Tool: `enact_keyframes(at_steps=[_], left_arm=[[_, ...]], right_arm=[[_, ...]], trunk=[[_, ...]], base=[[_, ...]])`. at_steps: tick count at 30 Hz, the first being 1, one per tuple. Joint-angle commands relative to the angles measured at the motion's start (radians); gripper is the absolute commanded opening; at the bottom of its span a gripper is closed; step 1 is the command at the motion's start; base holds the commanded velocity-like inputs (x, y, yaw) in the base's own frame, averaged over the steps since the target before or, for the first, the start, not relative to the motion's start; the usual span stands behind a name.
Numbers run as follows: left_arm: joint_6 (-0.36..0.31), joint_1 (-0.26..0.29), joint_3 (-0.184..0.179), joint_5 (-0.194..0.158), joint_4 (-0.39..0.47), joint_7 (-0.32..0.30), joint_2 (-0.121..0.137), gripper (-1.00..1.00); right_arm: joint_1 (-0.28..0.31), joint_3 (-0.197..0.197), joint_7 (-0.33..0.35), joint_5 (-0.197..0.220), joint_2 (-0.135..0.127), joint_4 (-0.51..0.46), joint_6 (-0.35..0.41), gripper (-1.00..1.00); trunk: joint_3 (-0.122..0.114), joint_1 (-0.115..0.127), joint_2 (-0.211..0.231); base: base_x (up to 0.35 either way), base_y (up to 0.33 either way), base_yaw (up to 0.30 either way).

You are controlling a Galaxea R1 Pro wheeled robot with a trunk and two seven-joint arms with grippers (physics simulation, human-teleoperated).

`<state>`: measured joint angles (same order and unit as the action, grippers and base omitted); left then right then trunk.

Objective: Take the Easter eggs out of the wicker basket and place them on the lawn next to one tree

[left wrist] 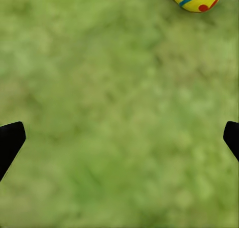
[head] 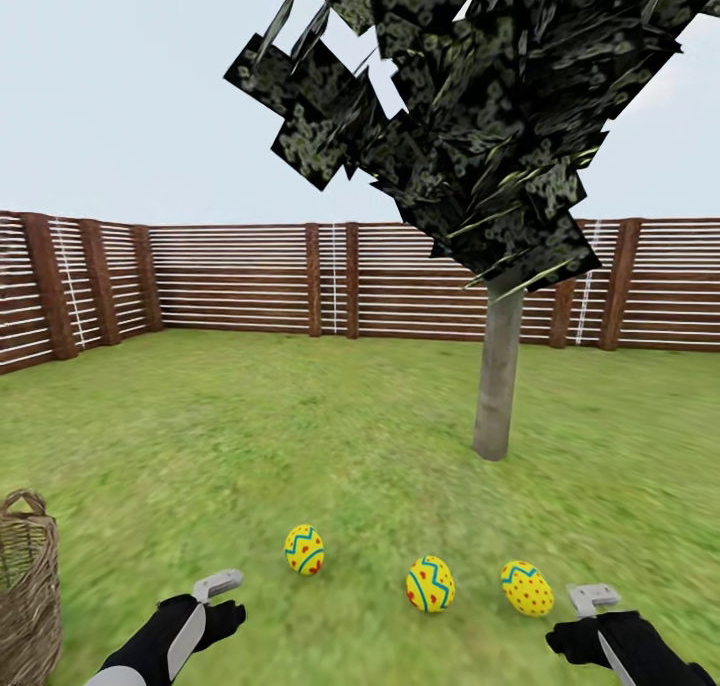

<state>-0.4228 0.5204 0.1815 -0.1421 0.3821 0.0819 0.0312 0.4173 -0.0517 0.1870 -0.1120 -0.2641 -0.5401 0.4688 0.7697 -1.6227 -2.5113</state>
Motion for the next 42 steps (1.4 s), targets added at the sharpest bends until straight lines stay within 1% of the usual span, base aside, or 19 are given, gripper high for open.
enact_keyframes(at_steps=[1,10,14,17,20,25,29,34,42], left_arm=[[-0.005,0.0,0.001,-0.01,0.001,0.006,0.0,1.0],[-0.005,0.001,-0.002,-0.009,-0.002,0.006,-0.001,1.0],[-0.005,0.001,-0.002,-0.008,-0.002,0.006,-0.002,1.0],[-0.006,0.001,-0.002,-0.008,-0.002,0.006,-0.006,1.0],[-0.006,0.001,-0.002,-0.008,-0.003,0.006,-0.012,1.0],[-0.007,0.0,-0.002,-0.008,-0.003,0.006,-0.013,1.0],[-0.007,0.001,-0.002,-0.008,-0.003,0.006,-0.014,1.0],[-0.007,0.0,-0.002,-0.008,-0.004,0.006,-0.014,1.0],[-0.007,0.0,-0.002,-0.008,-0.006,0.006,-0.016,1.0]], right_arm=[[0.0,-0.005,0.008,-0.011,0.001,-0.002,0.005,1.0],[0.0,-0.004,0.008,-0.011,0.003,0.002,0.005,1.0],[0.0,-0.004,0.008,-0.011,0.009,0.003,0.005,1.0],[0.0,-0.005,0.008,-0.01,0.011,0.003,0.005,1.0],[0.0,-0.005,0.008,-0.01,0.012,0.003,0.005,1.0],[0.0,-0.005,0.008,-0.01,0.012,0.003,0.005,1.0],[0.0,-0.005,0.008,-0.01,0.014,0.005,0.007,1.0],[0.0,-0.006,0.008,-0.011,0.016,0.032,0.007,1.0],[0.0,-0.006,0.007,-0.011,0.021,0.038,0.007,1.0]], trunk=[[-0.004,0.001,0.0],[-0.048,0.005,0.002],[-0.067,0.006,0.003],[-0.082,0.008,0.004],[-0.096,0.009,0.004],[-0.117,0.011,0.005],[-0.129,0.013,0.006],[-0.14,0.015,0.008],[-0.158,0.019,0.009]], base=[[0.0,0.0,0.224],[0.0,0.0,0.232],[0.0,0.0,0.233],[0.0,0.0,0.224],[0.0,0.0,0.184],[0.0,0.0,0.068],[0.0,0.0,0.007],[0.0,0.0,0.0],[0.0,0.0,0.0]])
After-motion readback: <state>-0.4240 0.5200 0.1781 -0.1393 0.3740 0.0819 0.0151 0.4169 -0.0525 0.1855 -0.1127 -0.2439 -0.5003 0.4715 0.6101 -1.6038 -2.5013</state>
